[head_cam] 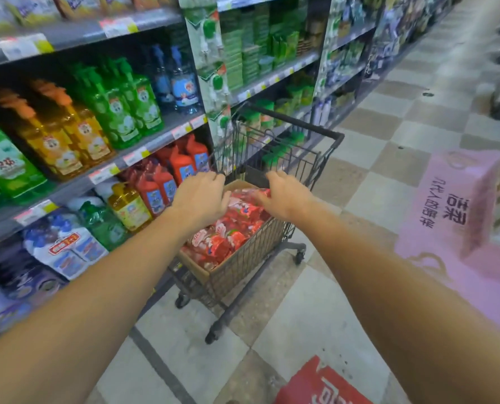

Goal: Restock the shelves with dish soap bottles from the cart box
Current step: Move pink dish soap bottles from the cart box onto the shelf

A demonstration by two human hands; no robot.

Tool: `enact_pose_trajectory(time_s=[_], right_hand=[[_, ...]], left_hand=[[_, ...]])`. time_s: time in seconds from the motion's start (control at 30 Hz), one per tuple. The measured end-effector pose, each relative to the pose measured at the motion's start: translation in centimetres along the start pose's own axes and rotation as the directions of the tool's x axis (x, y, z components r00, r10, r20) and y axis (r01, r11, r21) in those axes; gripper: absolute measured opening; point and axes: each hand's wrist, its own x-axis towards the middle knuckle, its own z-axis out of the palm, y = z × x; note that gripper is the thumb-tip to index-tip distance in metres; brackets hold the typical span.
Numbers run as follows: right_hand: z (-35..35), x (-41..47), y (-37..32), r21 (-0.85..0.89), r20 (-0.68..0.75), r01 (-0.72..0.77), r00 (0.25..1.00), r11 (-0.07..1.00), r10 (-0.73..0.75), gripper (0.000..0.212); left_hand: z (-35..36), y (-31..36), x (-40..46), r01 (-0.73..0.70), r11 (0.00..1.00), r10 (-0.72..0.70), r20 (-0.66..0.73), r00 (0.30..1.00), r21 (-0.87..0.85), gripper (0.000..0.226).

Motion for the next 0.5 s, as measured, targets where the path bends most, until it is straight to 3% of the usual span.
enact_pose_trajectory(time_s=[0.5], right_hand=[[3.9, 18.4, 4.5, -0.112, 0.228, 0.077, 0.972, 0.991, -0.050, 0.064]], left_hand=[[12.3, -3.9, 13.4, 0.187, 0.980, -0.177, 0.141, 0.974, -0.061, 0.036]])
